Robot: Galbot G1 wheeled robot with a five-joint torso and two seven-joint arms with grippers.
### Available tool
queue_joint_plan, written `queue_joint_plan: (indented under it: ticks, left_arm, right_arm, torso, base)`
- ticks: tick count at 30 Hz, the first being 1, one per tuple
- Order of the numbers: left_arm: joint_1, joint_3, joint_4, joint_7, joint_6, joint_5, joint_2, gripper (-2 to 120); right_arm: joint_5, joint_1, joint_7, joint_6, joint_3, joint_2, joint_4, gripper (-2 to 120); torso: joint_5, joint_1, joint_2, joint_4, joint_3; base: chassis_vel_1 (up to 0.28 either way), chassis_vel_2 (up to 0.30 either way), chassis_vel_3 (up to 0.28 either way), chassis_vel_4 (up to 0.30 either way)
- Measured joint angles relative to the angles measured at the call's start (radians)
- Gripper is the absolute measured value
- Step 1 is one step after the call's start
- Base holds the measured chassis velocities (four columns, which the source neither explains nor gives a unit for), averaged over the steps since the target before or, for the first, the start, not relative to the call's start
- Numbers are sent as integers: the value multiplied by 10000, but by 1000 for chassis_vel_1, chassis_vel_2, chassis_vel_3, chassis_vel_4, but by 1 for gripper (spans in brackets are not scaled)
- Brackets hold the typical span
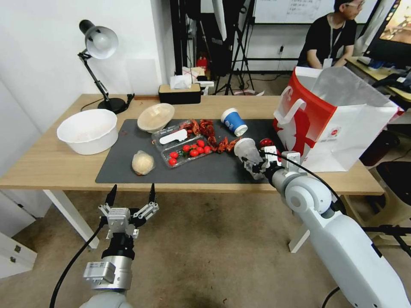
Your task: Pick up the trash from the table and place it into the takeout bag.
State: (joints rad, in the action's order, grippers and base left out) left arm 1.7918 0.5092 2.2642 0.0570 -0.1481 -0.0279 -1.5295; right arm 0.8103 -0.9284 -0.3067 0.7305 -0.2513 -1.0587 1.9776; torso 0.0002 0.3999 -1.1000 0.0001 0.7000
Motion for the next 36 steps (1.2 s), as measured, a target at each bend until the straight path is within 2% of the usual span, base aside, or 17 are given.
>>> queue_joint_plan:
  ticks: [5, 8, 9, 11, 13, 19, 27, 31, 35, 36]
  left_arm:
    - [0, 6, -25, 3, -93, -16, 31, 100]
    - [7, 12, -31, -20, -134, -44, 58, 100]
    - [7, 12, -31, -20, -134, -44, 58, 100]
    - [-12, 12, -31, -21, -135, -51, 58, 100]
    - [-29, 7, -43, -21, -137, -52, 57, 100]
    - [-20, -48, -76, -26, -140, -134, 53, 100]
    - [-40, -29, -50, -17, -147, -229, 74, 100]
    - [-23, -40, -53, -15, -159, -243, 73, 100]
    - [17, -58, -60, 11, -208, -273, 82, 100]
    - [17, -58, -60, 11, -208, -273, 82, 100]
  right_arm:
    - [144, 171, 198, -339, -400, 207, 604, 32]
    - [617, 632, 263, -919, -951, 951, 1255, 21]
    - [617, 632, 263, -919, -951, 951, 1255, 21]
    - [960, 994, 140, -1237, -1267, 1478, 1444, 15]
    - [1280, 1366, 6, -1496, -1512, 1911, 1427, 10]
    - [1854, 2251, -395, -1822, -1962, 2578, 792, 0]
    - [2057, 2719, -856, -1870, -2770, 3369, -174, 0]
    - [2080, 2696, -856, -1826, -2880, 3523, -407, 0]
    - [2045, 2400, -770, -1458, -3061, 3575, -743, 18]
    - [2045, 2400, -770, -1458, -3061, 3575, -743, 18]
  torso:
    - [-3, -1, 0, 1, 0]
    - [-2, -1, 0, 0, 0]
    - [-2, -1, 0, 0, 0]
    - [-1, 0, 0, -2, 0]
    - [0, 0, 0, -2, 0]
    - [0, 1, 0, 1, 0]
    - [1, 0, 0, -2, 0]
    - [-1, 0, 0, -2, 0]
    - [0, 1, 0, -1, 0]
    - [0, 1, 0, -1, 0]
  base:
    - [0, 0, 0, 0]
    - [0, 0, 0, 0]
    - [0, 0, 0, 0]
    - [0, 0, 0, 0]
    - [0, 0, 0, 0]
    - [0, 0, 0, 0]
    - [0, 0, 0, 0]
    - [0, 0, 0, 0]
    - [0, 0, 0, 0]
    - [0, 0, 0, 0]
